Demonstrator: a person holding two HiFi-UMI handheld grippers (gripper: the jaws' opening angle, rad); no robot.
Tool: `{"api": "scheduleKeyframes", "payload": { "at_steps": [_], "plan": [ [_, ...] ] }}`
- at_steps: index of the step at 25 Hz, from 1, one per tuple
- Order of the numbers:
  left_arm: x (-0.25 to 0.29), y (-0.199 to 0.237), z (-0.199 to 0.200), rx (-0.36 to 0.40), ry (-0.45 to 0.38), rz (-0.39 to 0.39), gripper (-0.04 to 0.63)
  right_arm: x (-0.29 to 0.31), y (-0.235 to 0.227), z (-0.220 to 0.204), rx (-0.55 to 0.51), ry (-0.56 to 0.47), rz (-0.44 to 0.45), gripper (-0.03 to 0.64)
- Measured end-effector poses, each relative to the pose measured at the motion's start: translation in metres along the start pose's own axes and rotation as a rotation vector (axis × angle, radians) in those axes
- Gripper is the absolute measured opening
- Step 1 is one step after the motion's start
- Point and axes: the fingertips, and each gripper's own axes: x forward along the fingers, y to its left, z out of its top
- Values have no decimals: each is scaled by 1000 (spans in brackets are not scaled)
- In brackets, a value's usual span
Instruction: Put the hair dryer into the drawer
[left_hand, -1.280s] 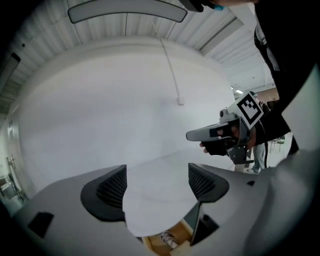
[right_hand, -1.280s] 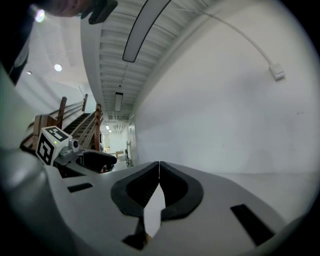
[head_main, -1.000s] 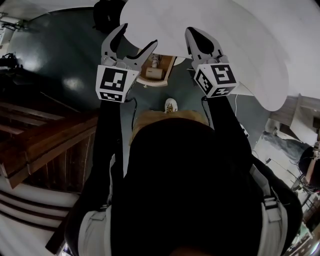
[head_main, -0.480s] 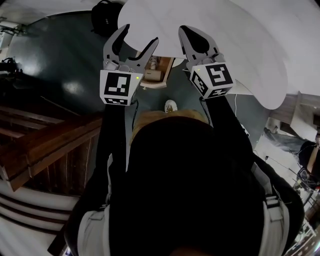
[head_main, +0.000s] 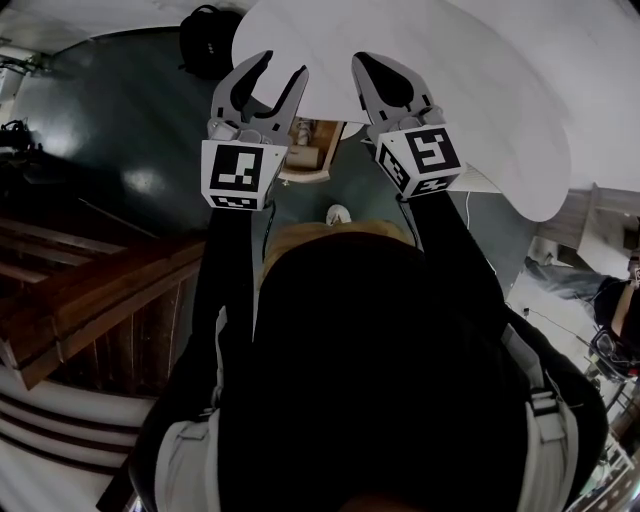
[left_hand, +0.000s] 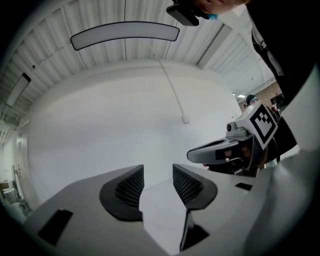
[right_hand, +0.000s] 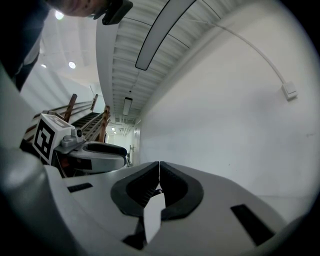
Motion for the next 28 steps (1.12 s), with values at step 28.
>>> {"api": "scheduleKeyframes", "payload": {
  "at_steps": [28],
  "plan": [
    [4, 2, -1, 15, -6, 14, 15, 9, 5, 3, -23, 0, 4, 26]
  ]
}}
